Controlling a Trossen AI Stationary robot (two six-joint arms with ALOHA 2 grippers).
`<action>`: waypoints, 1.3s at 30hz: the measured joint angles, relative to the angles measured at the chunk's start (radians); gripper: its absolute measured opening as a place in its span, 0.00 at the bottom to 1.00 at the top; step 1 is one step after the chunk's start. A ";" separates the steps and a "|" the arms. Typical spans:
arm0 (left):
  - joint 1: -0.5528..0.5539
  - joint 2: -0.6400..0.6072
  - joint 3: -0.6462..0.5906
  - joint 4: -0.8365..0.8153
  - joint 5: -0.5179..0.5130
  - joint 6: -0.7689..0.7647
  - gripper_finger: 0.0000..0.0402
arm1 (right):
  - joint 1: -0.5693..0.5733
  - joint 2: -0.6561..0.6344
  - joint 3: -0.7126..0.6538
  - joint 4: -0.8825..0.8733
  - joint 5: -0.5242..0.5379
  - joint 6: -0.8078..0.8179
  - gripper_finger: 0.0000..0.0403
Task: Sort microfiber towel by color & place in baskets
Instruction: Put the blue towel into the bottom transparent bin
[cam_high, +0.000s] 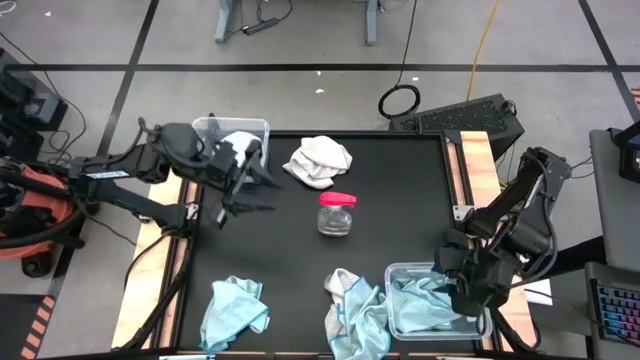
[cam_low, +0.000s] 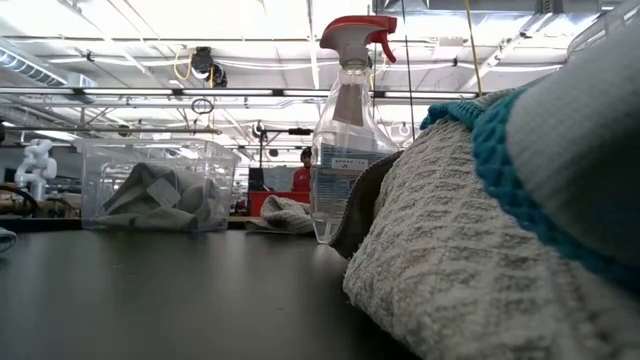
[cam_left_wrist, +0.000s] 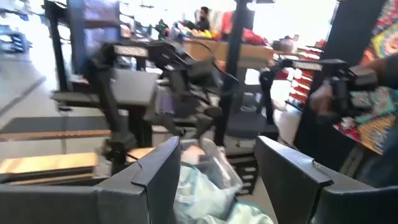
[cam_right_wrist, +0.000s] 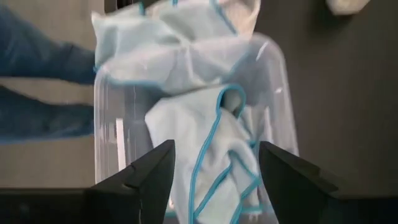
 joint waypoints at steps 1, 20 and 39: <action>-0.018 0.010 0.000 0.000 -0.005 0.000 0.53 | 0.000 -0.008 0.000 0.004 0.014 0.000 0.55; -0.207 0.160 -0.001 -0.034 -0.053 -0.053 0.53 | 0.001 -0.045 0.000 0.017 0.020 -0.012 0.55; -0.345 0.160 -0.001 -0.410 -0.134 -0.157 0.53 | 0.001 -0.045 0.000 -0.015 -0.005 -0.048 0.55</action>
